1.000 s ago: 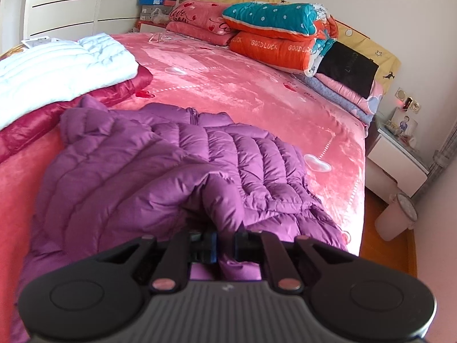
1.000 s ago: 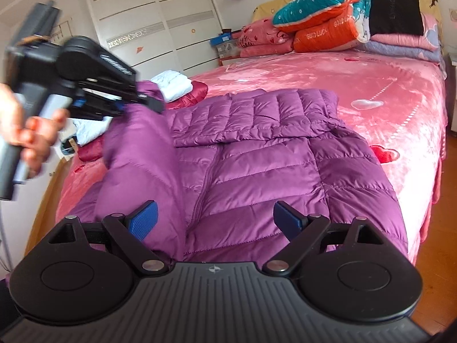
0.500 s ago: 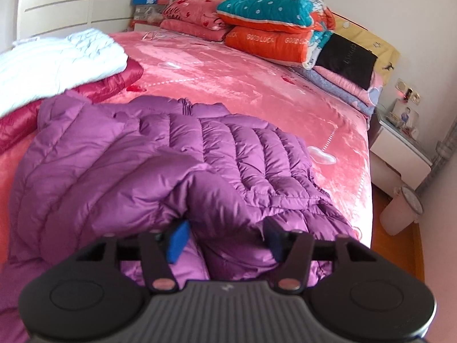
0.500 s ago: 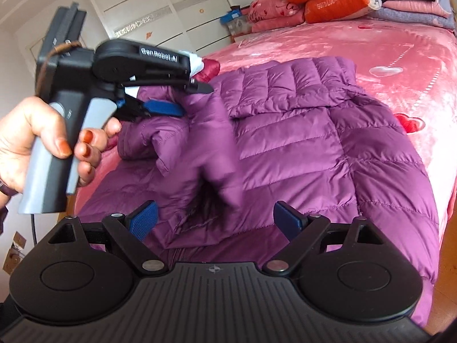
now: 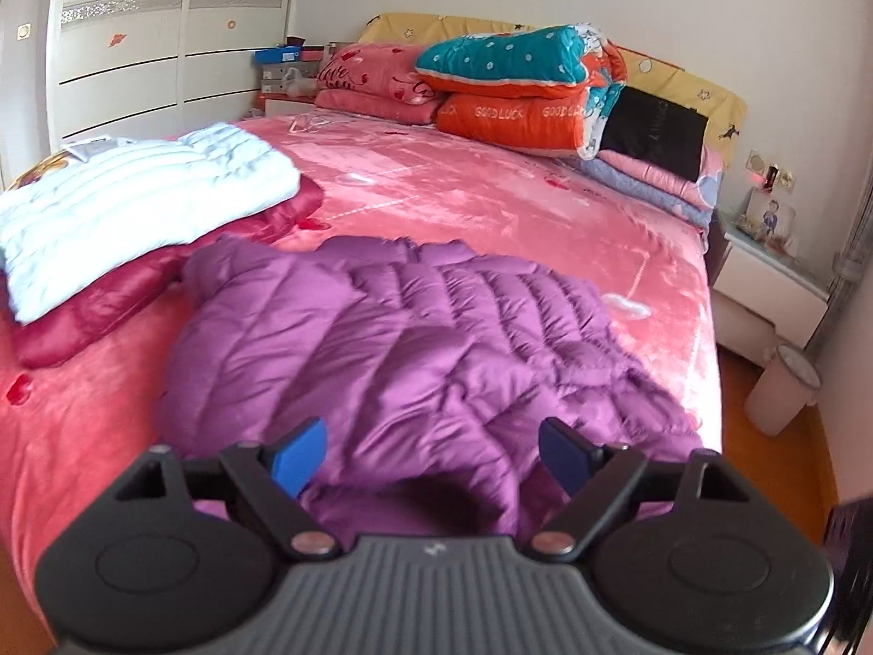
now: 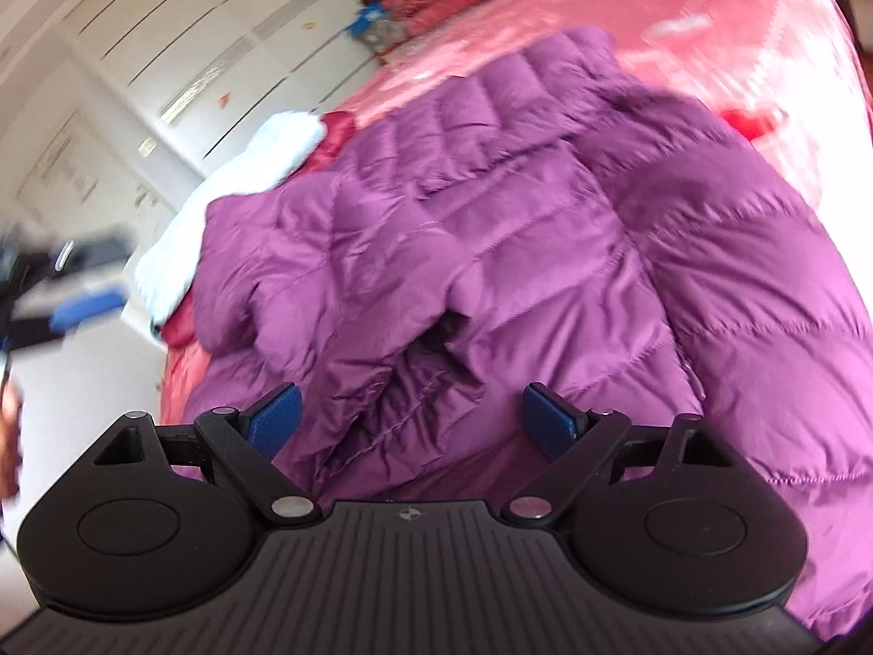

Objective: Fold large clothes

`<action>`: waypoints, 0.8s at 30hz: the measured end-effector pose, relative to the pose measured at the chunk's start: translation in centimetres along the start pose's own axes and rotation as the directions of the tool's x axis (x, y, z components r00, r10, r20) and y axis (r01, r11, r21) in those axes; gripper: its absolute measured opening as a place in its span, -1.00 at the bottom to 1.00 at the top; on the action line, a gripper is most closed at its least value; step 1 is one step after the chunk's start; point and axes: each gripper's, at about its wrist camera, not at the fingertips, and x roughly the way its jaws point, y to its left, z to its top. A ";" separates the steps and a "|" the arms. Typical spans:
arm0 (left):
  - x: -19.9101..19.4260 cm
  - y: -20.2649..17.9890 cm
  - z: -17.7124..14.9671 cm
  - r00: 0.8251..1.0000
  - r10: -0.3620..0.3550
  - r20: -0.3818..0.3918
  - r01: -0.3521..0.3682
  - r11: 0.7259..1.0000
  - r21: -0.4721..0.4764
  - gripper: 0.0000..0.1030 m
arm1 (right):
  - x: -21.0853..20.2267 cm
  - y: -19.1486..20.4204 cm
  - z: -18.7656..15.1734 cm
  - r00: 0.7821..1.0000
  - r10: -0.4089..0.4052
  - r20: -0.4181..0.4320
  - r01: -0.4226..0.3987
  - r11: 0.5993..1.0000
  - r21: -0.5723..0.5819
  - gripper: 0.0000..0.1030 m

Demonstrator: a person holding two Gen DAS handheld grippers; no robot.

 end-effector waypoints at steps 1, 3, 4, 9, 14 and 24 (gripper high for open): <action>0.2 0.3 -0.4 1.000 0.013 0.000 -0.013 1.000 0.023 0.65 | -0.1 -0.5 0.1 1.000 0.011 0.007 -0.011 0.999 0.031 1.00; 1.1 0.6 -1.2 0.999 0.051 0.000 -0.050 0.996 0.076 0.64 | -0.1 -1.4 0.2 0.999 0.034 0.014 -0.035 0.995 0.089 1.00; 1.6 0.8 -1.6 0.997 0.076 0.003 -0.076 0.992 0.105 0.62 | -0.2 -1.8 0.2 0.999 0.049 0.017 -0.051 0.992 0.119 1.00; 2.9 2.6 -3.6 0.984 0.170 0.044 -0.175 0.963 0.204 0.61 | -0.4 -3.7 0.7 0.992 0.121 0.044 -0.129 0.956 0.263 1.00; 3.8 5.2 -3.9 0.995 0.096 0.036 -0.101 0.984 0.150 0.48 | 0.3 -2.6 1.2 0.996 0.087 0.019 -0.089 0.977 0.193 1.00; 8.2 6.3 -3.4 0.997 -0.078 -0.009 0.078 0.988 0.133 0.48 | 3.1 -0.5 2.0 0.998 -0.054 0.012 0.053 0.997 0.048 -0.16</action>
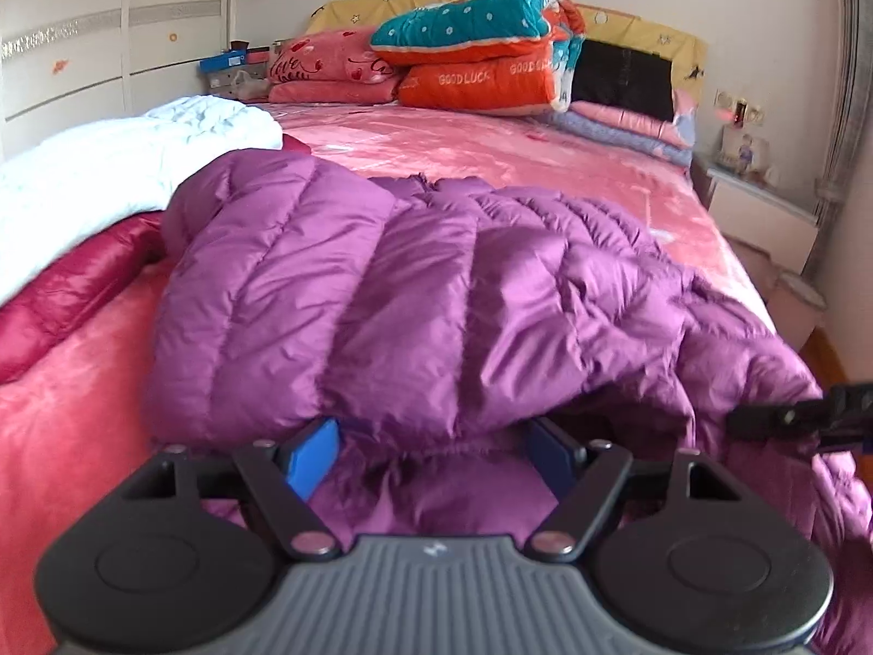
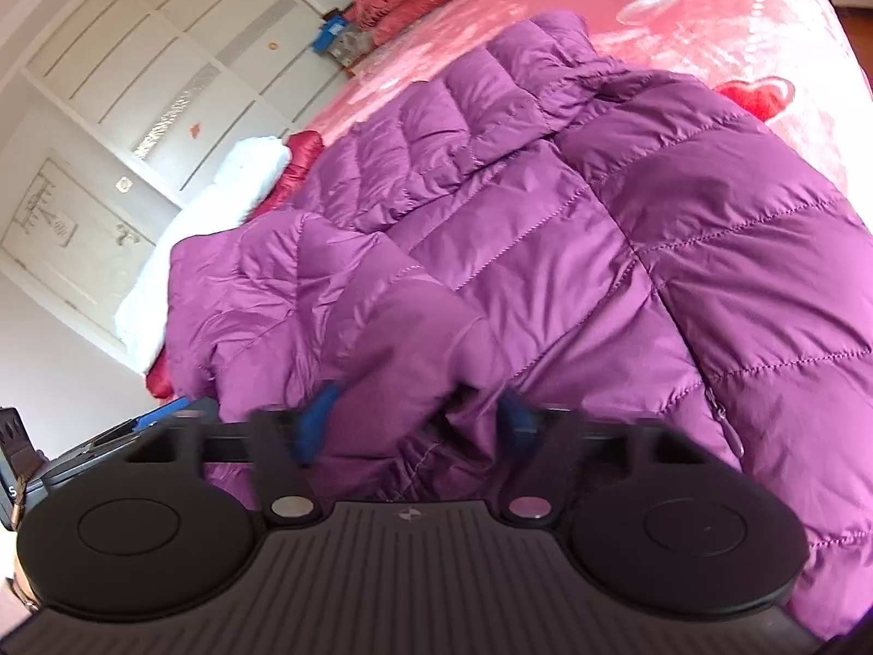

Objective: Fold large clothes

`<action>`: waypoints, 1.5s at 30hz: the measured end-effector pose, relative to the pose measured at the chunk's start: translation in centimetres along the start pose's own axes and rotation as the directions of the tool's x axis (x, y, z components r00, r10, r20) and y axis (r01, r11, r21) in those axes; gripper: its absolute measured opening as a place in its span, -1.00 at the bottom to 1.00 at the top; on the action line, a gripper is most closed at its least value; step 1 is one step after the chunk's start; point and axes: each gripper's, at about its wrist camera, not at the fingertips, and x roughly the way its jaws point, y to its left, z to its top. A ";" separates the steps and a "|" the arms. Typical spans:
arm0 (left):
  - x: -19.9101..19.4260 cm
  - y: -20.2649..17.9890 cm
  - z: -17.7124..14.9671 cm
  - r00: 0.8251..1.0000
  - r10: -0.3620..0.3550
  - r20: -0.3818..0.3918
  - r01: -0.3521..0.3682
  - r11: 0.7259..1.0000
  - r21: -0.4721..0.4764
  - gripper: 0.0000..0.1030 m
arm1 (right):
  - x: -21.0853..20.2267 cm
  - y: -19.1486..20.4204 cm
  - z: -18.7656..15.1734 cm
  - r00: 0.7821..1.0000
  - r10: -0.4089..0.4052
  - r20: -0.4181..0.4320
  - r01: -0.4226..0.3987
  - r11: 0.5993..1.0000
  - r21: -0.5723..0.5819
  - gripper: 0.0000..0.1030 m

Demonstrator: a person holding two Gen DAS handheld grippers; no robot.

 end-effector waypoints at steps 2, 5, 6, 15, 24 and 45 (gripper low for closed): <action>0.5 0.6 0.2 1.000 -0.023 0.014 0.023 1.000 -0.020 0.48 | -0.2 0.7 0.4 0.999 -0.037 0.022 0.037 0.999 -0.033 -0.33; 1.3 1.0 0.2 0.998 -0.053 0.021 0.054 0.998 -0.041 0.51 | -0.6 3.6 1.0 0.993 -0.088 0.079 0.099 0.983 -0.155 -0.54; 1.6 1.0 0.1 0.998 -0.058 0.021 0.059 0.997 -0.044 0.52 | -0.8 4.9 1.3 0.989 -0.105 0.106 0.125 0.969 -0.211 -0.56; 2.6 0.3 0.1 0.987 -0.157 0.027 0.157 0.987 -0.035 0.53 | -3.0 16.8 6.9 0.931 -0.011 0.364 0.214 0.825 -0.523 -0.67; 1.8 3.3 1.6 0.972 0.049 0.228 -0.004 0.981 -0.192 0.53 | -3.1 22.4 13.9 0.856 0.094 0.508 0.244 0.792 -0.559 -0.68; 3.6 8.3 1.5 0.928 0.327 0.180 -0.251 0.903 -0.349 0.64 | 13.0 4.0 18.7 0.813 -0.441 0.380 0.558 0.777 -0.292 -0.59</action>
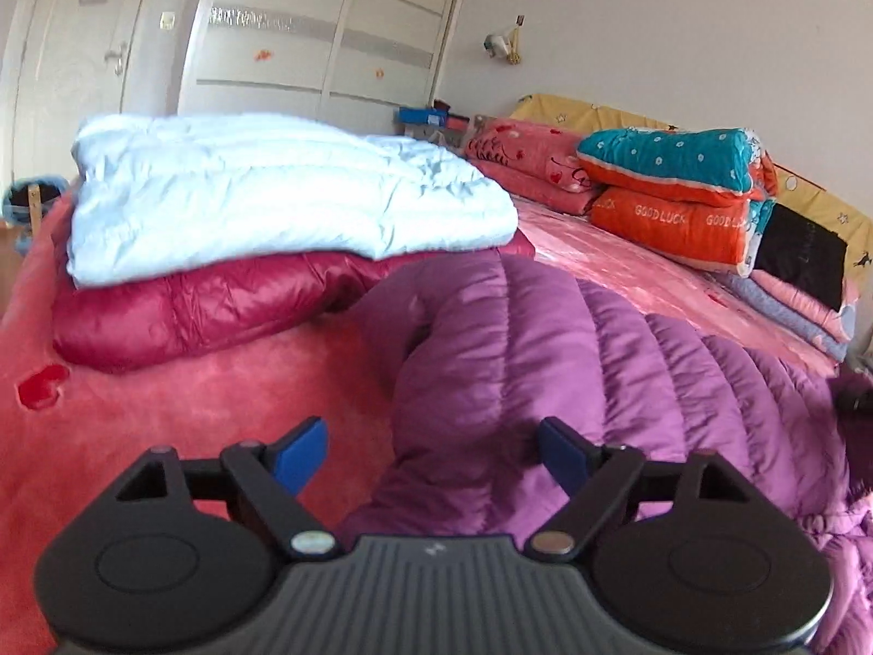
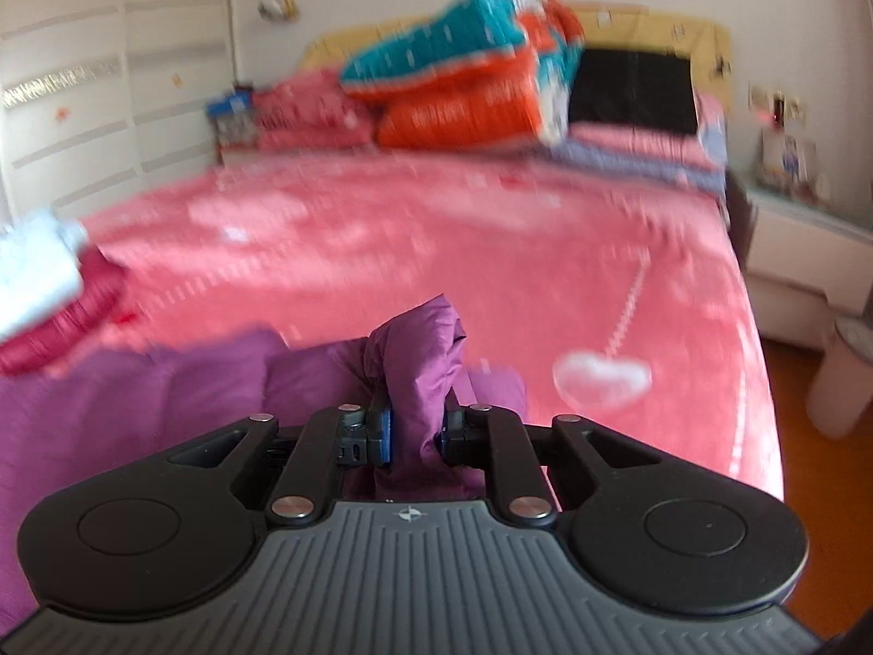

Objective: Fold large clothes

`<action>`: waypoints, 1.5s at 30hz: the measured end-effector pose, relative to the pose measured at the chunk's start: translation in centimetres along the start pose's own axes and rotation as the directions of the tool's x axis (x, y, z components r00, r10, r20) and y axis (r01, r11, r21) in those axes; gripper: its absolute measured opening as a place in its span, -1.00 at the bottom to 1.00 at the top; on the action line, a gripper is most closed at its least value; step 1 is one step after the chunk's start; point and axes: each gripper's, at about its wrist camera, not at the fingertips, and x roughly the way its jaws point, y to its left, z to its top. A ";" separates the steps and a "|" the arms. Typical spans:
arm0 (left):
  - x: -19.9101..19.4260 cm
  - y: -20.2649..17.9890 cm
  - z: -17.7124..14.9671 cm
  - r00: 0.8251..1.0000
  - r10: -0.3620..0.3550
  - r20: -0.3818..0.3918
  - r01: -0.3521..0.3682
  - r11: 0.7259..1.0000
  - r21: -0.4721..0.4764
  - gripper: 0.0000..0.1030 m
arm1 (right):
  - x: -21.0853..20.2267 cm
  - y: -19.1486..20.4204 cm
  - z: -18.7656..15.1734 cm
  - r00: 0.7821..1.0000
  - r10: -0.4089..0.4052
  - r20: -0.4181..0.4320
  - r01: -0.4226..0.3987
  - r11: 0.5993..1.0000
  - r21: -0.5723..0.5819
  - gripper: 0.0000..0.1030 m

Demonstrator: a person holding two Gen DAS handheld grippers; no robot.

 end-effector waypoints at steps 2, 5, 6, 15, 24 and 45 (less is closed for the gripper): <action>-0.7 -0.5 0.3 0.999 0.005 0.049 -0.006 1.000 0.018 0.64 | 1.3 0.3 -0.7 1.000 -0.017 -0.018 0.016 1.000 -0.020 -0.44; -1.8 -1.1 0.7 0.991 -0.037 0.132 0.033 0.999 0.032 0.64 | 2.3 0.3 -1.2 0.999 -0.038 -0.025 0.037 0.998 -0.042 -0.06; -2.1 -1.3 0.8 0.987 -0.061 0.151 0.056 0.998 0.041 0.64 | 2.3 0.0 -0.9 0.999 -0.046 -0.024 0.045 0.998 -0.038 0.05; -1.9 -3.9 0.1 0.970 -0.203 0.137 0.179 0.969 0.170 0.64 | -2.8 -0.9 -2.0 0.986 -0.084 0.143 0.090 0.995 -0.036 0.97; 0.4 -4.5 -0.3 0.973 -0.216 0.080 0.198 0.962 0.190 0.64 | -1.8 3.1 -1.9 0.973 0.134 0.187 -0.098 0.976 -0.193 0.98; 6.4 -3.8 -3.1 0.989 -0.113 -0.094 0.125 0.984 0.127 0.68 | 5.9 5.2 -4.4 0.994 0.106 0.006 -0.102 0.966 -0.236 1.00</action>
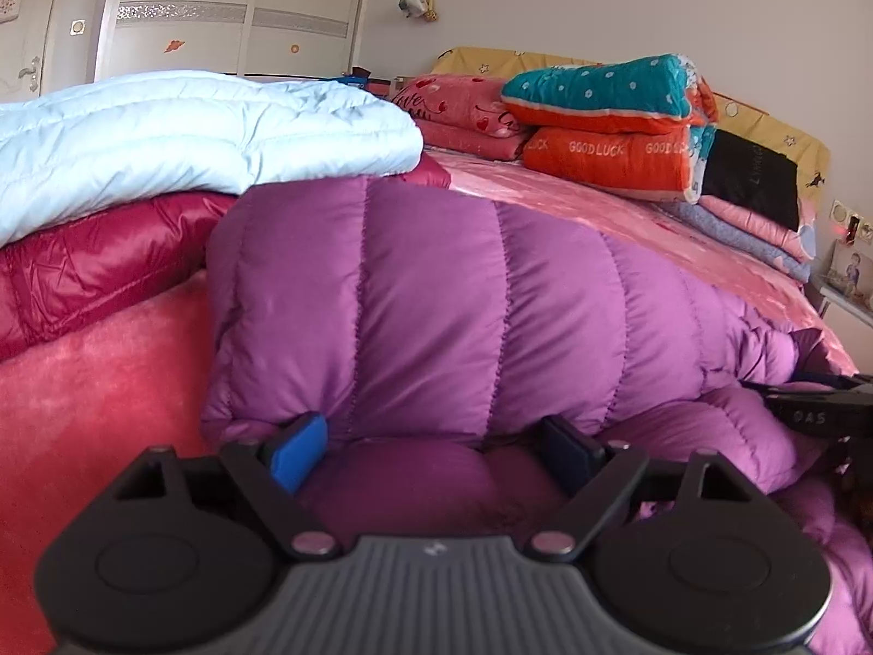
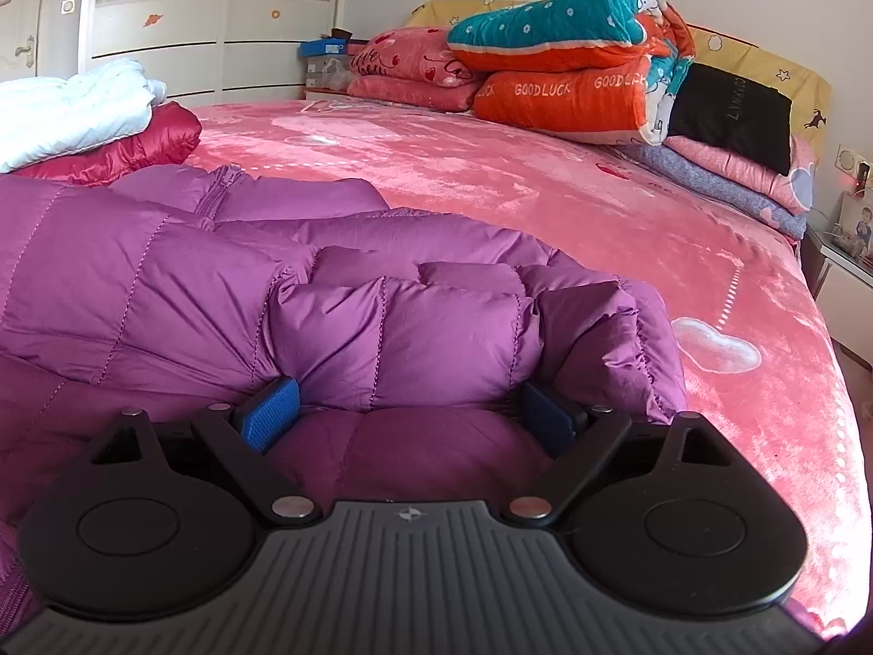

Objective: Fold large clothes

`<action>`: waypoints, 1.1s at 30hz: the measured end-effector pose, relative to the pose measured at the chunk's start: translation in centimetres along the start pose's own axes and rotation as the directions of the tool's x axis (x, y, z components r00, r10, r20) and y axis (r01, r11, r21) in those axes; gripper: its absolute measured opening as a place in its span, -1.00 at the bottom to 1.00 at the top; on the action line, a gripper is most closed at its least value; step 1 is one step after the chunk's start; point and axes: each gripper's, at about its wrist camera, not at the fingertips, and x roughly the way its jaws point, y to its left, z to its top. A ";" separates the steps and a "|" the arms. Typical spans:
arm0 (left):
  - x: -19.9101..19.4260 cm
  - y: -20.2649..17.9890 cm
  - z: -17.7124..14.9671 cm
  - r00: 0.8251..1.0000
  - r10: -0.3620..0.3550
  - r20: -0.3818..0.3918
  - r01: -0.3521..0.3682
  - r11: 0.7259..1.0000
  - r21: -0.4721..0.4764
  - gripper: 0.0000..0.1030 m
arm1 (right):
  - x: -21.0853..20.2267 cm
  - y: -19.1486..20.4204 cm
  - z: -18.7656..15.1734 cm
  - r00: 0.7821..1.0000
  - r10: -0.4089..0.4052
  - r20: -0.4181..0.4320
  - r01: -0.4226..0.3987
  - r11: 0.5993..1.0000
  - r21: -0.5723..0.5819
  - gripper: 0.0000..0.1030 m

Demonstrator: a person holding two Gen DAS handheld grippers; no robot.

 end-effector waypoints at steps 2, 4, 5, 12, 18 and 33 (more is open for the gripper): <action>0.1 -0.2 0.0 1.000 0.010 -0.001 -0.010 1.000 0.009 0.70 | -0.4 -0.1 -0.5 1.000 0.011 0.007 -0.011 1.000 0.014 1.00; -0.3 0.0 0.1 1.000 0.003 0.008 -0.003 1.000 -0.006 0.69 | -0.9 -0.4 -0.5 1.000 0.023 -0.003 -0.023 1.000 0.021 1.00; -0.6 0.2 0.2 1.000 0.003 0.013 -0.002 1.000 -0.020 0.68 | -1.4 -0.3 -0.6 1.000 0.026 -0.009 -0.026 1.000 0.014 1.00; -6.0 0.5 1.1 0.997 -0.011 0.078 0.015 0.999 -0.044 0.64 | -9.4 -2.6 -1.3 0.999 -0.017 0.047 0.013 0.997 0.077 1.00; -10.8 1.0 1.2 0.997 0.019 0.074 -0.015 0.998 -0.064 0.63 | -14.7 -6.6 -5.8 1.000 -0.020 -0.015 0.024 0.960 0.279 1.00; -22.1 1.1 -4.3 0.996 0.082 -0.018 -0.083 0.995 -0.060 0.63 | -24.7 -11.6 -10.9 0.997 -0.027 -0.074 0.047 0.960 0.277 1.00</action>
